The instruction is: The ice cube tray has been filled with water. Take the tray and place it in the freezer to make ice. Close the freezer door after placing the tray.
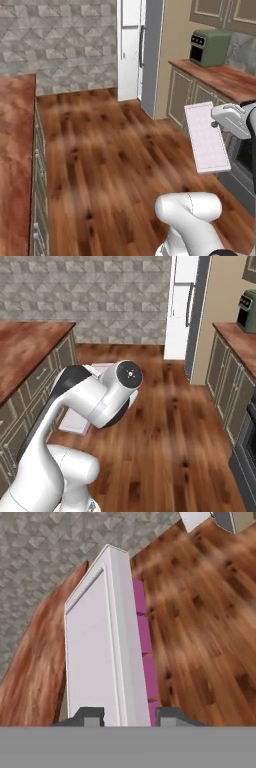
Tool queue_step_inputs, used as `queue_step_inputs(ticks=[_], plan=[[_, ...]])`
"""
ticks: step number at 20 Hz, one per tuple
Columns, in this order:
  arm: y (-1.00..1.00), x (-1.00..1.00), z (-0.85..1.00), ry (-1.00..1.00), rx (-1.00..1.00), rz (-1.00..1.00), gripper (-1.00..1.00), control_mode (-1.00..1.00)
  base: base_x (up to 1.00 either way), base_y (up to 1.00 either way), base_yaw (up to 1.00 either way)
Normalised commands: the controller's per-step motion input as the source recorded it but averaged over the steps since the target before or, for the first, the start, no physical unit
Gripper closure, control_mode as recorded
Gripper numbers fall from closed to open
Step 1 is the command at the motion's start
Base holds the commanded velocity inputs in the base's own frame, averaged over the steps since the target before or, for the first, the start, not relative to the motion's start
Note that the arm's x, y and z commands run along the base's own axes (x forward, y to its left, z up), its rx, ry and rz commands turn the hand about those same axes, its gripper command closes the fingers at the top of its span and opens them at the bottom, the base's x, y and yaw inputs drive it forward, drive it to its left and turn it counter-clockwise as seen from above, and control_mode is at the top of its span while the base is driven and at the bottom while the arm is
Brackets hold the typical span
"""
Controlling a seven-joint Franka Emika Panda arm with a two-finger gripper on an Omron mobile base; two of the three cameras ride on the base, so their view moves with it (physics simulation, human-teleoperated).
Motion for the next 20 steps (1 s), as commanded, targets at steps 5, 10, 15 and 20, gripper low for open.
queue_step_inputs(ticks=[5,10,15,20], plan=[[0.00,0.00,0.00,0.00,0.00,0.00,1.00,1.00,1.00,-0.21,-0.07],[0.00,0.00,0.00,0.00,0.00,0.00,1.00,1.00,1.00,-0.28,-0.13],[0.00,0.00,0.00,0.00,0.00,0.00,1.00,1.00,1.00,-0.21,-0.16],[0.00,0.00,0.00,0.00,0.00,0.00,1.00,1.00,1.00,-0.04,-0.17]])
